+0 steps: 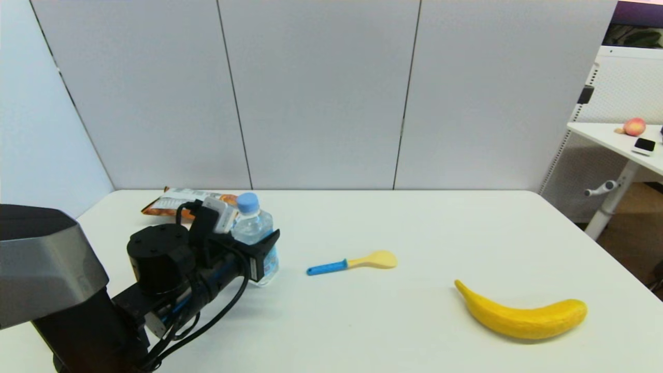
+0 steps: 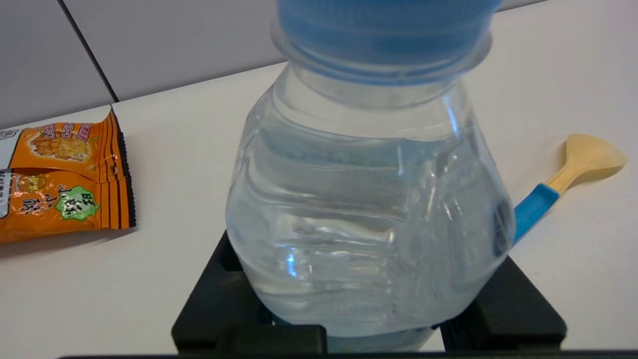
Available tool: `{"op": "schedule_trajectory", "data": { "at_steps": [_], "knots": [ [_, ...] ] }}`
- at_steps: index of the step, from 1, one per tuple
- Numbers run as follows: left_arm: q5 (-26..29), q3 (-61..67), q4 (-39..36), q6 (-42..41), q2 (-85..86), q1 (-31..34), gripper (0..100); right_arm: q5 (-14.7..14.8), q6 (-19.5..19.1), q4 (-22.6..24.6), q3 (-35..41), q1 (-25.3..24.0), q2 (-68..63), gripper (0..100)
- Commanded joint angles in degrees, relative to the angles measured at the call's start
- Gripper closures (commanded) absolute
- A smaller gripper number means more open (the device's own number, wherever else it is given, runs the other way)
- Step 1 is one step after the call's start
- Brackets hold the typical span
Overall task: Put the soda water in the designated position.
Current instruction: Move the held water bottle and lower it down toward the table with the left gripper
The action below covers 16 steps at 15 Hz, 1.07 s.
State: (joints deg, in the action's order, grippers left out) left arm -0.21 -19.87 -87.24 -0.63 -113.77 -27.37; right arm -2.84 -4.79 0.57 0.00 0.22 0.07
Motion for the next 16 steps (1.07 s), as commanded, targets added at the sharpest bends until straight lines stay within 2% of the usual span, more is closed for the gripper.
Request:
{"op": "schedule_trajectory", "data": {
  "at_steps": [1,16],
  "knots": [
    [-0.1,-0.5,-3.9,-0.1,0.6,0.6,100,-0.1,0.0,0.0,0.0,0.0,-0.1,0],
    [-0.1,-0.7,-3.9,0.1,0.6,1.0,100,-0.1,0.0,0.0,0.0,0.0,-0.1,0]
  ]
}}
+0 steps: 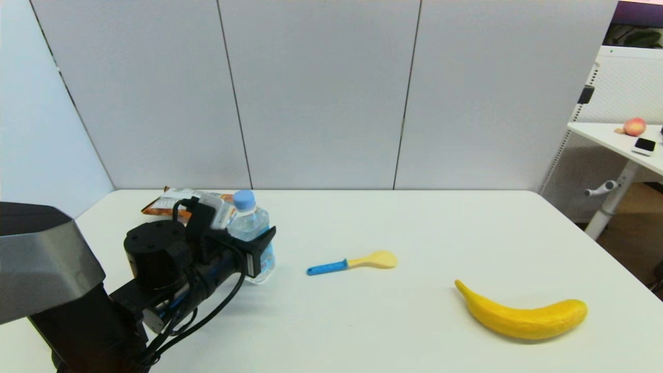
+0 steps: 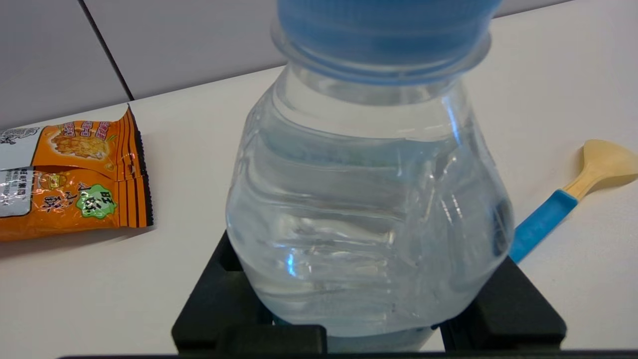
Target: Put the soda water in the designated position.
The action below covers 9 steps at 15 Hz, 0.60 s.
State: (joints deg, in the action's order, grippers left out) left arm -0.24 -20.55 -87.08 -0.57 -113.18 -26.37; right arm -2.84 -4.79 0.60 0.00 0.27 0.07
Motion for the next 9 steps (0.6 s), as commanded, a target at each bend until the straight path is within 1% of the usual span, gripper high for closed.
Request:
{"op": "schedule_trajectory", "data": {
  "at_steps": [1,8,9],
  "knots": [
    [0.0,0.0,-4.1,0.0,-0.1,0.0,100,-0.1,0.0,0.0,0.0,-0.1,-0.1,0],
    [0.0,-0.1,-4.1,0.0,-0.4,0.0,100,-0.1,0.0,0.0,0.0,0.0,-0.1,0],
    [0.0,-0.1,-4.1,0.0,-0.5,0.0,0,-0.1,0.0,0.0,0.0,0.0,-0.1,0]
  ]
}}
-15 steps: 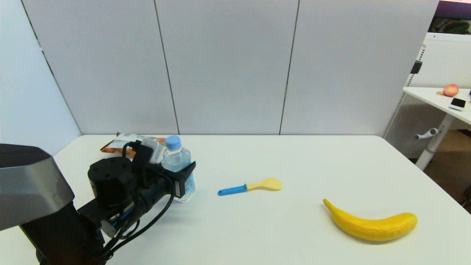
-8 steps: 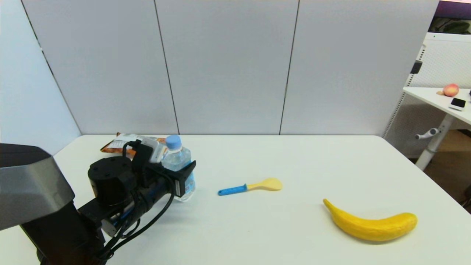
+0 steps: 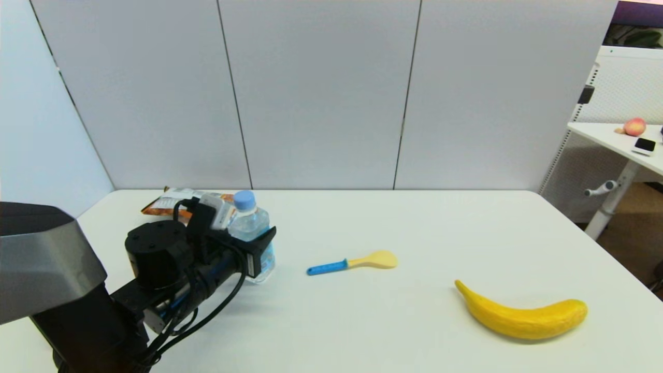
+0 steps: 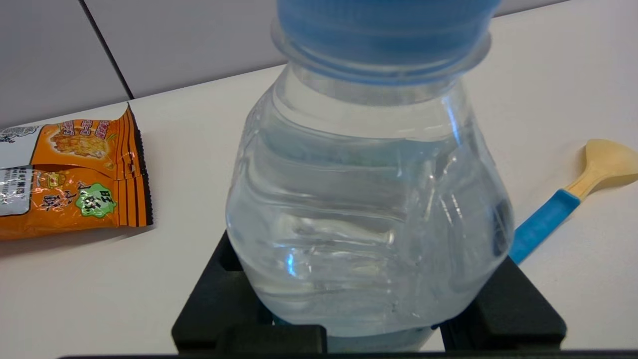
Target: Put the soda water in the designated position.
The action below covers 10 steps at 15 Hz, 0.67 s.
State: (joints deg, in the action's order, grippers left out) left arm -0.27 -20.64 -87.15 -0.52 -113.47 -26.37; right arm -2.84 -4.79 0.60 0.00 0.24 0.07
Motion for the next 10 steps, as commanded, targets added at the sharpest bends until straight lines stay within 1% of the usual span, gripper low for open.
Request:
{"op": "schedule_trajectory", "data": {
  "at_steps": [1,7,10],
  "knots": [
    [0.0,0.0,-4.0,-0.1,-0.2,0.0,0,-0.1,0.0,0.0,0.0,-0.1,-0.1,0],
    [0.0,-0.1,-4.0,-0.1,0.4,0.0,0,-0.1,0.0,0.0,0.0,0.0,-0.1,0],
    [0.2,4.0,-3.9,-0.6,7.3,-0.4,0,-0.1,0.0,0.0,0.0,0.0,-0.1,0]
  ]
}}
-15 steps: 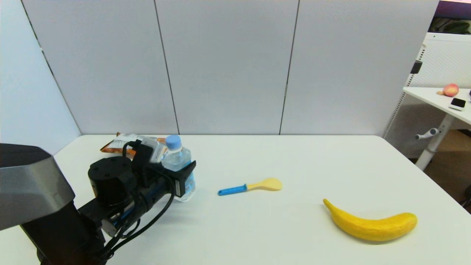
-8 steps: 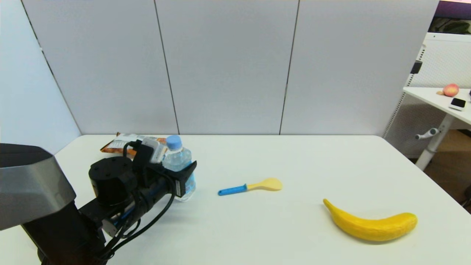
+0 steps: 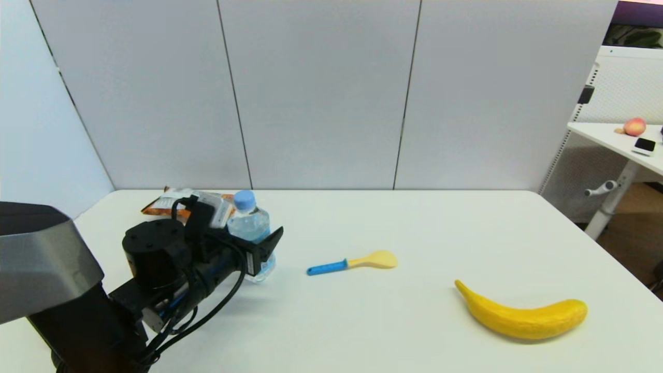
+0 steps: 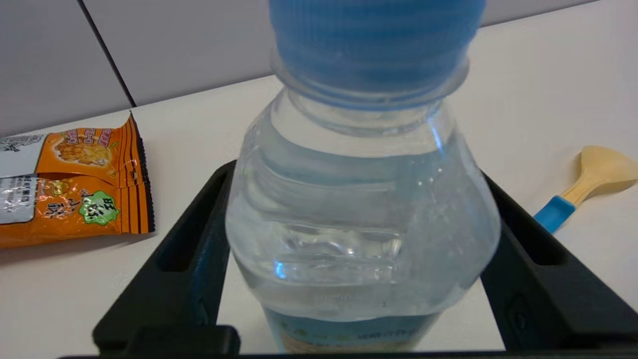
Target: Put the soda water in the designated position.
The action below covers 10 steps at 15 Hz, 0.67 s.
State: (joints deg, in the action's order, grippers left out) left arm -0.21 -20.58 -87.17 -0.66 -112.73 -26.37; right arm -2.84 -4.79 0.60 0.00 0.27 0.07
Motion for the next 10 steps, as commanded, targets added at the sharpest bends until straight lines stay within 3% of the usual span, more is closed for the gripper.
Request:
{"op": "schedule_trajectory", "data": {
  "at_steps": [1,4,10],
  "knots": [
    [0.2,7.0,-3.8,-1.0,10.2,-0.4,0,-0.1,0.0,0.0,0.0,-0.1,-0.1,0],
    [0.9,14.1,-2.3,-2.9,22.8,-0.5,0,-0.1,0.0,0.0,0.0,0.0,-0.1,0],
    [0.6,20.6,9.4,-2.2,47.2,-2.9,0,-0.1,0.0,0.0,0.0,0.0,-0.1,0]
  ]
}}
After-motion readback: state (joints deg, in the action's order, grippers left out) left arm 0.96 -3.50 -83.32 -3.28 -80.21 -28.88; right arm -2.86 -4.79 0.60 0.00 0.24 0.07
